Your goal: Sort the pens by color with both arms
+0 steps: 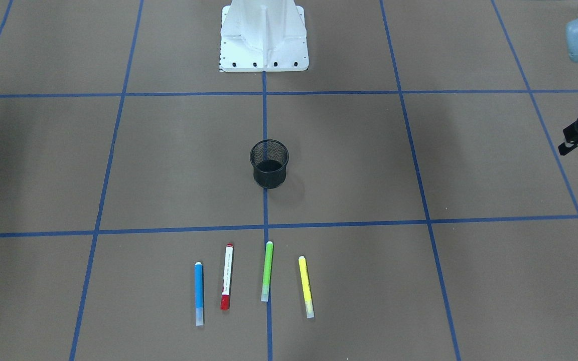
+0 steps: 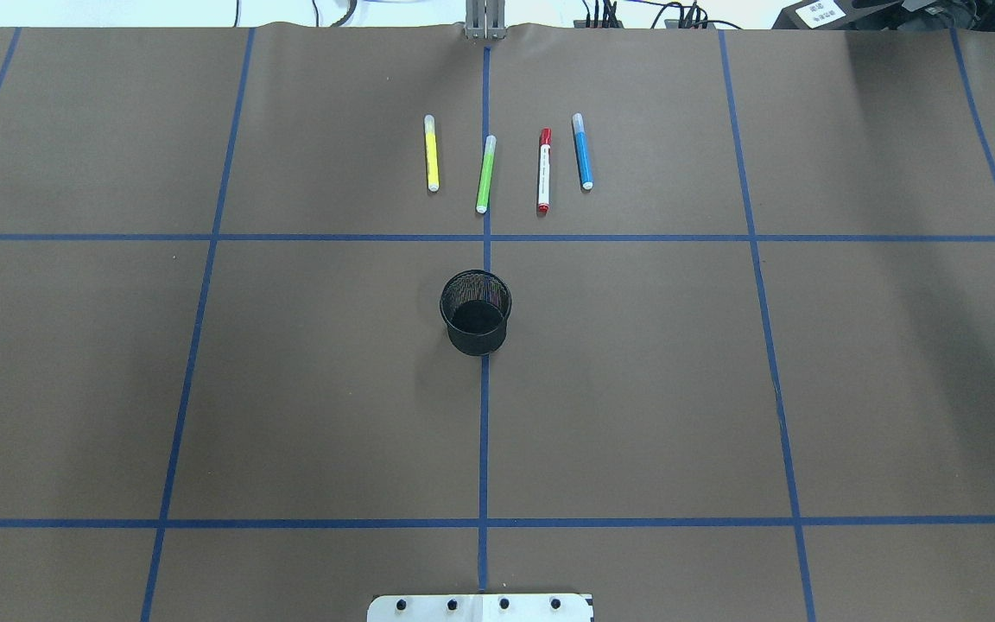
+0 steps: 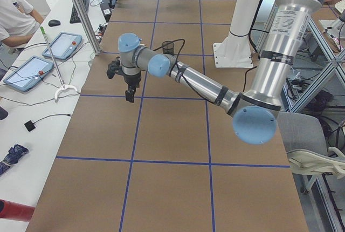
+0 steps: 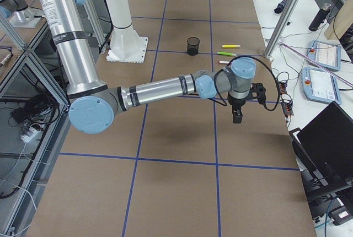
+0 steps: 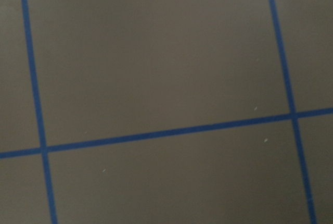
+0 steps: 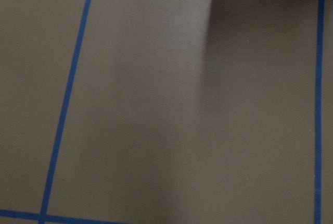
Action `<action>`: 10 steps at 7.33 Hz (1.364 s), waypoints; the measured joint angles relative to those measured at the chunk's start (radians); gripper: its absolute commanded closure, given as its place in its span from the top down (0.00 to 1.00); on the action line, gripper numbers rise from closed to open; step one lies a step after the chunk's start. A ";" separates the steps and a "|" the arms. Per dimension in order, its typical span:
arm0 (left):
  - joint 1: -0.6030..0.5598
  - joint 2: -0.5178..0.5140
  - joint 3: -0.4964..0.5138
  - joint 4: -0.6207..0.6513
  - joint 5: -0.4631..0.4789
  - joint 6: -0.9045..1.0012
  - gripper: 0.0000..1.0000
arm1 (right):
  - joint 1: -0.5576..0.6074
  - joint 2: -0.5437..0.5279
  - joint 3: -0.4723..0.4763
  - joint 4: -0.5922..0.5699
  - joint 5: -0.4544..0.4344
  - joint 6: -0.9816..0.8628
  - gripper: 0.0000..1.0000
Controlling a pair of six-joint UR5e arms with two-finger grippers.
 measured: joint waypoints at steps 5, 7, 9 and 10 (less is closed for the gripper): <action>-0.100 0.100 0.039 0.007 -0.017 0.140 1.00 | 0.016 -0.044 -0.001 -0.004 -0.001 0.001 1.00; -0.103 0.102 0.048 0.010 -0.010 0.143 1.00 | -0.006 -0.040 0.001 -0.035 -0.021 -0.003 1.00; -0.105 0.104 0.090 0.011 0.000 0.140 1.00 | -0.016 -0.038 0.009 -0.092 -0.029 -0.011 1.00; -0.113 0.104 0.116 0.011 -0.003 0.139 1.00 | -0.019 -0.040 0.010 -0.101 -0.030 -0.018 1.00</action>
